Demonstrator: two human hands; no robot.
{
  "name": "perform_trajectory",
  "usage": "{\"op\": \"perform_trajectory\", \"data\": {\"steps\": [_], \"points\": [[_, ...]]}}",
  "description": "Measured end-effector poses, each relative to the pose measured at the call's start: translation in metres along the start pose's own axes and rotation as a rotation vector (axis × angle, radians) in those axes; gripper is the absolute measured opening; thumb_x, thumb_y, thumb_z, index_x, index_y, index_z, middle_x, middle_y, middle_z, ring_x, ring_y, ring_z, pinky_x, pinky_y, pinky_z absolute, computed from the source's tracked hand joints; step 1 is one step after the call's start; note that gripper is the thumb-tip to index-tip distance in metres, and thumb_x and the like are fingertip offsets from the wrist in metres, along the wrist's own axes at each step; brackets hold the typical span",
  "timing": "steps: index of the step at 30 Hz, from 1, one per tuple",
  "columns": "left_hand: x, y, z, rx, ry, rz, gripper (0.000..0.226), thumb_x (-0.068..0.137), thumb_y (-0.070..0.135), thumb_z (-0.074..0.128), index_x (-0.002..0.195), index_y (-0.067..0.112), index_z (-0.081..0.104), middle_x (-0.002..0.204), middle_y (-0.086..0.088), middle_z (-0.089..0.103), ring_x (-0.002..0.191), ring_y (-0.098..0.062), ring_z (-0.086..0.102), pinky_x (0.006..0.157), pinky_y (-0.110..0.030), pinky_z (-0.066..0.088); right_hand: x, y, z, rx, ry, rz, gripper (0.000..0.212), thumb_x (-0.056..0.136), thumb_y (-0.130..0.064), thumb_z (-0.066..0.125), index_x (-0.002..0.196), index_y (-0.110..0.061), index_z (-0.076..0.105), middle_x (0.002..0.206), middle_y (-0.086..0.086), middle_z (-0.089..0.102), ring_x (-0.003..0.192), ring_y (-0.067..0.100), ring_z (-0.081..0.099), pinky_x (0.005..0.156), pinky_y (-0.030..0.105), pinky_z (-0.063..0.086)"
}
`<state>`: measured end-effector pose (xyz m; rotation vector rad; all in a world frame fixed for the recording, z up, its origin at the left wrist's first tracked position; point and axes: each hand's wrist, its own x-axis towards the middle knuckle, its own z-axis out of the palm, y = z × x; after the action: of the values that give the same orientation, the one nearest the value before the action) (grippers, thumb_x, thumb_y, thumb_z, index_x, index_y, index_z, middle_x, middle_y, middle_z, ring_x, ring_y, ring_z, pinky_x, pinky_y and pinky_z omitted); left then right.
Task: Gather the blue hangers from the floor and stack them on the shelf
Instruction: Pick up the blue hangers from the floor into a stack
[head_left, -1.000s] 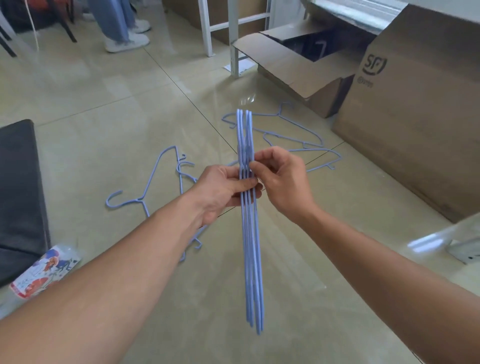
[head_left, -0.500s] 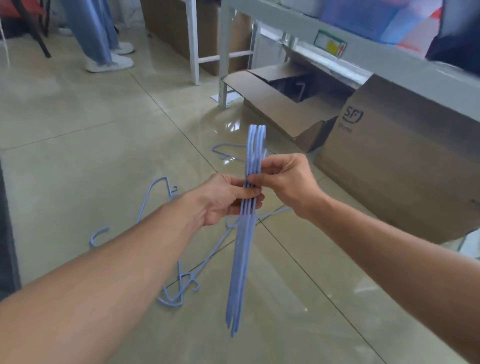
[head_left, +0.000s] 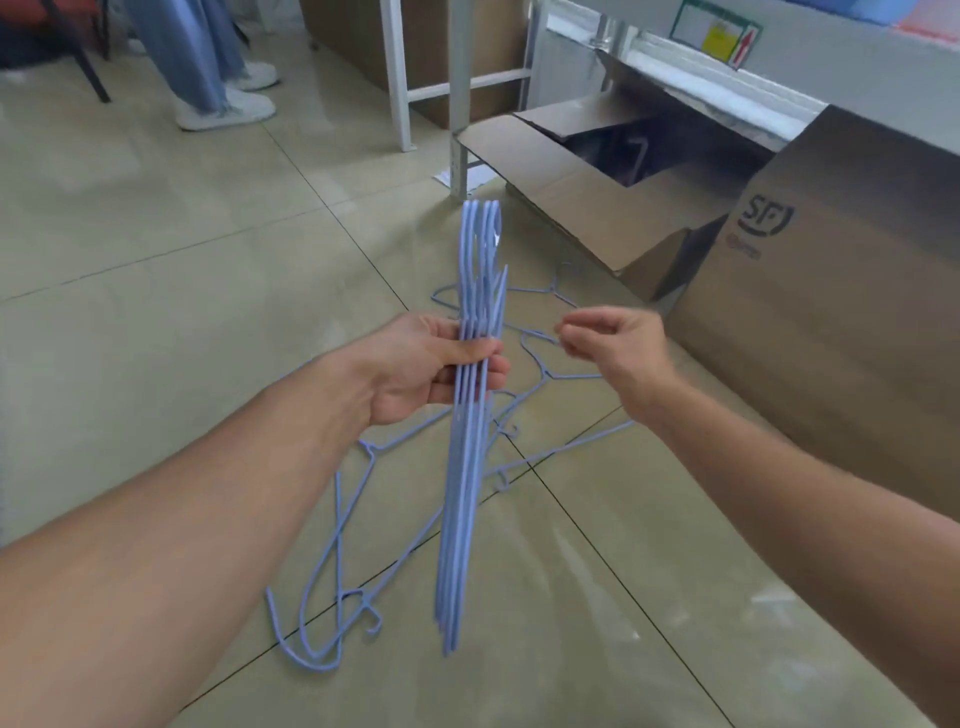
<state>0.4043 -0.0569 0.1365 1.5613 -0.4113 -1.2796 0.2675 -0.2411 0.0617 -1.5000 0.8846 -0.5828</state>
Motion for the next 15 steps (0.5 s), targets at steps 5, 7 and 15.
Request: {"op": "perform_trajectory", "data": {"steps": [5,7,15], "points": [[0.022,-0.017,-0.017,0.001,0.013,-0.021,0.016,0.086,0.004,0.063,0.101,0.0,0.069,0.083,-0.009,0.074,0.072,-0.017,0.072,0.064,-0.025,0.058,0.044,0.089,0.016,-0.325,0.057,0.209,0.011,0.082,-0.008,0.076,0.074,-0.017,0.074,0.074,0.01,0.073,0.067,0.019,0.065,0.078,0.041,0.058],[0.017,-0.021,-0.01,-0.013,-0.006,-0.03,0.015,0.087,0.004,0.063,0.099,0.001,0.07,0.083,-0.01,0.074,0.072,-0.016,0.072,0.062,-0.024,0.058,0.044,0.102,0.015,-0.458,0.05,0.18,0.005,0.082,-0.011,0.074,0.08,-0.014,0.078,0.075,0.004,0.074,0.075,0.019,0.068,0.082,0.039,0.059],[0.014,-0.026,-0.01,-0.107,0.062,-0.001,0.013,0.086,0.003,0.063,0.098,0.001,0.069,0.086,-0.012,0.076,0.08,-0.021,0.074,0.065,-0.027,0.059,0.073,0.108,0.022,-0.933,0.071,0.168,0.017,0.083,-0.024,0.071,0.078,-0.009,0.067,0.085,0.013,0.068,0.086,0.033,0.067,0.07,0.032,0.05]]}}
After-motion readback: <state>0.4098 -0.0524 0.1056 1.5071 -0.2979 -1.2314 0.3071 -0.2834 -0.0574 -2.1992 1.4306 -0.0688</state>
